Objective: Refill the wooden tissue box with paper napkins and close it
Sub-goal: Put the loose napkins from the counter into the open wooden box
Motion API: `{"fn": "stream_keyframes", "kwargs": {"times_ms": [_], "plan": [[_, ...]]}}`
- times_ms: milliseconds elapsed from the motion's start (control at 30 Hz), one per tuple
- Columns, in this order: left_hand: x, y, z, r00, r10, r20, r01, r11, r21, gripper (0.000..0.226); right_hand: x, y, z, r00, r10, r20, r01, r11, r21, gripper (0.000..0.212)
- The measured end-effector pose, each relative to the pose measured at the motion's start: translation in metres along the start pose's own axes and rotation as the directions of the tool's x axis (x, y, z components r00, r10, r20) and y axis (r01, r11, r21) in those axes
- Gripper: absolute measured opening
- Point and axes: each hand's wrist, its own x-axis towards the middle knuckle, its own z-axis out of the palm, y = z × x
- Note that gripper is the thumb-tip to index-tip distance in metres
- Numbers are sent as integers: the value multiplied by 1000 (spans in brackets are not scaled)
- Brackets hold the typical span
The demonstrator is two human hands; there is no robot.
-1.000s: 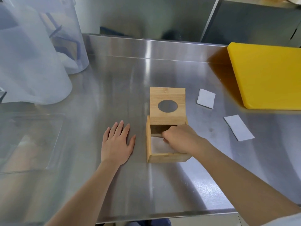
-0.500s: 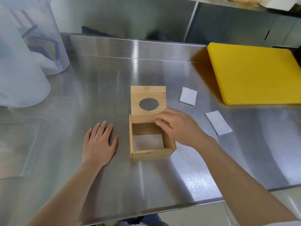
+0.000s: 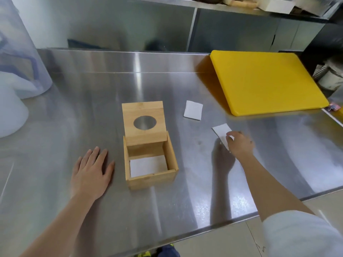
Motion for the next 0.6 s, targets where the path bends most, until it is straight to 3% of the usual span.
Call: {"fn": "stream_keyframes", "kwargs": {"times_ms": [267, 367, 600], "plan": [[-1, 1, -1, 1000, -8, -3, 8, 1000, 6, 49, 21, 2, -6, 983, 124, 135, -113, 990, -88, 30], [0, 1, -1, 1000, -14, -8, 14, 1000, 7, 60, 30, 2, -7, 967, 179, 179, -176, 984, -35, 30], [0, 1, -2, 1000, -19, -8, 19, 1000, 20, 71, 41, 7, -10, 945, 150, 289, -181, 980, 86, 57]]}}
